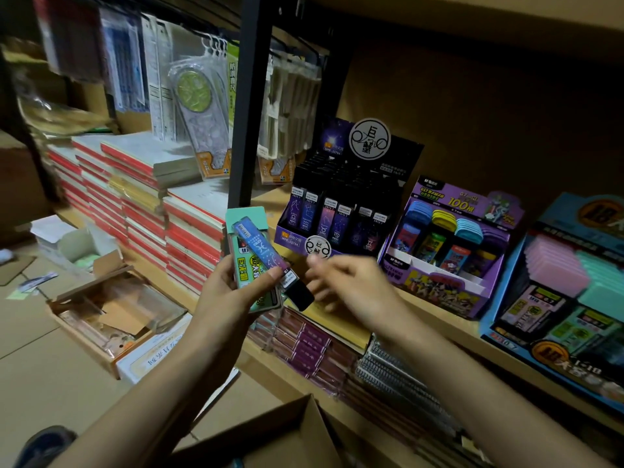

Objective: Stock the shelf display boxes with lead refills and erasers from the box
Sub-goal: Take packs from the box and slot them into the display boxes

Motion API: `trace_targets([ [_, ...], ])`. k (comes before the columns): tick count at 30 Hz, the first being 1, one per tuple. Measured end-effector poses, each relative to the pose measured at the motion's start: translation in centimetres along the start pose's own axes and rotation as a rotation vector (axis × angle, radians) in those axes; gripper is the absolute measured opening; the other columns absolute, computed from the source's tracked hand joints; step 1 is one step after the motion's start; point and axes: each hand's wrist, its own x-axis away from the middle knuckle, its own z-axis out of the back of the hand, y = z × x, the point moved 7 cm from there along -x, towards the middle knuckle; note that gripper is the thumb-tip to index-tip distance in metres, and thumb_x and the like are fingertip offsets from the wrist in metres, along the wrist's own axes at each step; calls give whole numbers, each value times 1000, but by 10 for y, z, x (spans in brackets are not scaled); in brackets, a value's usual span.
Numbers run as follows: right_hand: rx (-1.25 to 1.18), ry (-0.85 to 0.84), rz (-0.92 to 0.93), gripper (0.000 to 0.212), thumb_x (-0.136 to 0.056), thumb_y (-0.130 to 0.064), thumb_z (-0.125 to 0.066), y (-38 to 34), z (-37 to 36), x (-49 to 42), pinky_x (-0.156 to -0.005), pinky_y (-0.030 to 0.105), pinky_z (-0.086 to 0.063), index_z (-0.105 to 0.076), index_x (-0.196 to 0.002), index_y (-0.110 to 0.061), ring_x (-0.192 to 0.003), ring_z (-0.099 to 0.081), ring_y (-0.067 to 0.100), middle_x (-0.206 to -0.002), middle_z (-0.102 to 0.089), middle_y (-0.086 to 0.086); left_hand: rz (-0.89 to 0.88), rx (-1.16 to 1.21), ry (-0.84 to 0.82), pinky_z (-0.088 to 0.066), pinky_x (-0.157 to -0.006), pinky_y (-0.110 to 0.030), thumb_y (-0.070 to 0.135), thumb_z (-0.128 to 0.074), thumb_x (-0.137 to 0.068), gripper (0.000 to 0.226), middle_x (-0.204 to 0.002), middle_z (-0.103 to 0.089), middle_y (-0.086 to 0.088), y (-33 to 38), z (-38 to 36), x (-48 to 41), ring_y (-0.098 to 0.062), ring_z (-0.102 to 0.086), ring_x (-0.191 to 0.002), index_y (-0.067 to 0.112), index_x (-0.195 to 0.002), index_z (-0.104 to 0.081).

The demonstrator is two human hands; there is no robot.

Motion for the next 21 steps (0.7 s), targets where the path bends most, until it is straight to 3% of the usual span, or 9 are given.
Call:
trace_targets([
  [2, -163, -105, -80, 21, -90, -35, -57, 10, -21, 11, -61, 19, -50, -67, -93, -17, -73, -66, 6, -82, -70, -4, -9, -16, -3, -56, -59, -23, 17, -69, -69, 47, -94, -74, -2, -1, -1, 0, -13, -71, -82, 14, -114, -57],
  [7, -445, 36, -91, 7, -90, -15, -60, 13, -11, 14, -56, 16, -51, -64, -88, -9, -67, -68, 8, -74, -70, -1, -23, -19, -29, -56, -60, -22, 27, -64, -79, 39, -96, -74, -2, -1, -4, 1, -15, -72, -85, 14, -115, -58],
  [12, -419, 116, -91, 7, -89, -16, -62, 17, 13, 15, -57, 16, -50, -66, -90, -10, -73, -68, 9, -83, -70, 2, -65, -35, 13, -56, -60, -24, 27, -62, -79, 37, -92, -74, 3, 6, 7, -1, -9, -71, -83, 21, -115, -58],
  [17, -396, 195, -16, 5, -87, -14, -63, 7, 39, 8, -62, 19, -50, -68, -89, -15, -76, -64, 7, -79, -69, -3, -36, -96, -49, -57, -69, -29, 24, -65, -72, 43, -101, -72, -4, -4, -6, 1, -15, -71, -87, 18, -114, -58],
  [21, -208, 185, 110, 5, -87, -13, -64, -11, 53, 5, -57, 15, -50, -68, -87, -17, -66, -62, -1, -75, -67, -3, -23, -18, -33, -56, -74, -31, 35, -61, -75, 39, -102, -67, -7, -3, -12, -1, -17, -66, -85, 18, -110, -59],
])
